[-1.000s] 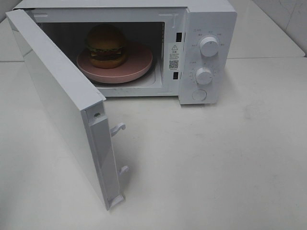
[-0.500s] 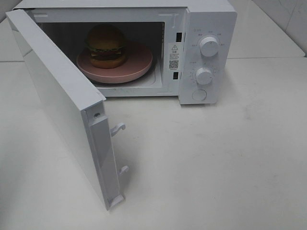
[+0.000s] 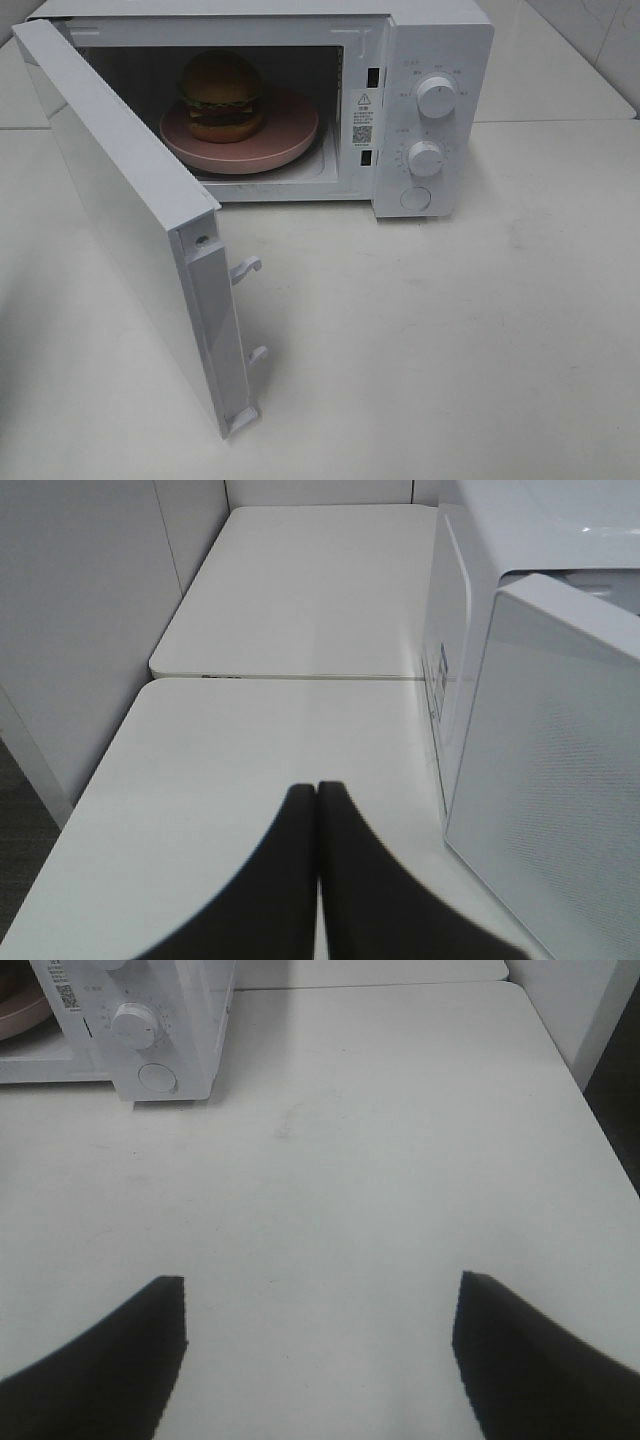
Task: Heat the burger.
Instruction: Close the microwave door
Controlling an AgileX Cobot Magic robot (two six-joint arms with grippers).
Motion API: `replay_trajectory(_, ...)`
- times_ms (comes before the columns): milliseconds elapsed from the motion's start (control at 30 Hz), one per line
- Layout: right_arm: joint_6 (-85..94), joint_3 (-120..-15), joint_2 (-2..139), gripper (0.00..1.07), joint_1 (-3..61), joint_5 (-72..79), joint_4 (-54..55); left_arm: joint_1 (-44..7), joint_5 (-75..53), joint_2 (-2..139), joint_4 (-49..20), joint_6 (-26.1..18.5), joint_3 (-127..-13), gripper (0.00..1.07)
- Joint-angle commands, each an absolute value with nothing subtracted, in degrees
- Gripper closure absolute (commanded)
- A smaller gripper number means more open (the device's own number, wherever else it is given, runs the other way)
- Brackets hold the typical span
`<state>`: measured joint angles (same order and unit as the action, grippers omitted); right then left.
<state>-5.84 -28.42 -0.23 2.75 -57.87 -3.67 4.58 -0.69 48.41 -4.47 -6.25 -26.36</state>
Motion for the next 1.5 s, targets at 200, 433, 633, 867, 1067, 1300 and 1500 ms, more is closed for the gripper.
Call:
replay_trajectory(200, -5.39, -28.48, -1.95, 0.34, 2.52, -57.18, -3.55, 4.70, 22.06, 56.84, -4.47, -5.61, -17.82, 1.07)
replay_trajectory(433, -5.39, -28.48, -1.95, 0.34, 2.52, -57.18, -3.55, 4.70, 36.04, 67.15, 9.57, 1.32, -15.47, 1.07)
replay_trajectory(633, -5.39, -28.48, -1.95, 0.34, 2.52, -57.18, -3.55, 4.70, 43.20, 75.63, 19.82, 8.59, -15.76, 1.07)
replay_trajectory(867, -5.39, -28.48, -1.95, 0.34, 2.52, -57.18, -3.55, 4.70, 49.16, 82.74, 28.59, 11.12, -18.28, 1.07)
replay_trajectory(1067, -5.39, -28.48, -1.95, 0.34, 2.52, -57.18, -3.55, 3.32, 50.48, 86.00, 29.05, 13.75, -20.34, 1.07)
replay_trajectory(1300, -5.39, -28.48, -1.95, 0.34, 2.52, -57.18, -3.55, -7.45, 50.42, 89.90, 20.51, 8.82, -22.92, 1.07)
replay_trajectory(1500, -5.39, -28.48, -1.95, 0.34, 2.52, -57.18, -3.55, -15.30, 49.79, 92.13, 11.97, 6.30, -25.67, 1.07)
